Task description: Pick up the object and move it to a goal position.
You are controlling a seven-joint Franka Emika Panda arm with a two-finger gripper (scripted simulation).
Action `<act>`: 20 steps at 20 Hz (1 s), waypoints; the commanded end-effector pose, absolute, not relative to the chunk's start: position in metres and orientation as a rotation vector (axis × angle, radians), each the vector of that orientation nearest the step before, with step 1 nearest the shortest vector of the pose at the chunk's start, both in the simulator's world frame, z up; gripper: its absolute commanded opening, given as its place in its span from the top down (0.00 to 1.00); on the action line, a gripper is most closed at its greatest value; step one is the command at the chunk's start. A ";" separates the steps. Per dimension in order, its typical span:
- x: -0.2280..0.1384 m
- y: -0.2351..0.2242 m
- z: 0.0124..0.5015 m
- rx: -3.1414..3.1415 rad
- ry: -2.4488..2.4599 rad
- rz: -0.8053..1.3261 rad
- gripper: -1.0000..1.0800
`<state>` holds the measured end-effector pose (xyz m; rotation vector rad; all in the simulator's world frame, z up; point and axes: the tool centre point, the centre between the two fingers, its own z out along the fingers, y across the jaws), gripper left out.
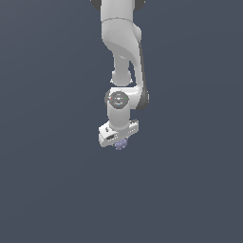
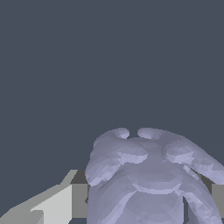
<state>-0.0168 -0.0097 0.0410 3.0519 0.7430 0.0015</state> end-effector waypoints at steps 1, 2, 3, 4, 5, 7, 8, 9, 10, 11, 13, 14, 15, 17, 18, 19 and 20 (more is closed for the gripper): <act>-0.017 -0.009 0.040 3.052 0.744 0.000 1.00; -0.017 -0.010 0.041 3.052 0.743 0.002 1.00; -0.017 -0.010 0.041 3.052 0.743 0.002 1.00; -0.017 -0.010 0.042 3.052 0.743 0.002 1.00; -0.018 -0.011 0.043 3.052 0.743 0.002 1.00; -0.020 -0.012 0.046 3.052 0.743 0.002 1.00; -0.021 -0.013 0.048 3.052 0.743 0.002 1.00; -0.023 -0.015 0.050 3.052 0.743 0.002 1.00; -0.025 -0.016 0.053 3.052 0.743 0.002 1.00; -0.027 -0.018 0.056 3.052 0.743 0.002 1.00; -0.032 -0.023 0.064 3.052 0.743 0.002 1.00; -0.035 -0.025 0.068 3.052 0.743 0.002 1.00; -0.038 -0.028 0.073 3.052 0.743 0.002 1.00; -0.046 -0.034 0.083 3.052 0.743 0.002 1.00; -0.050 -0.037 0.089 3.052 0.744 0.001 1.00; -0.054 -0.041 0.095 3.052 0.744 0.001 1.00; -0.058 -0.045 0.102 3.052 0.744 0.001 1.00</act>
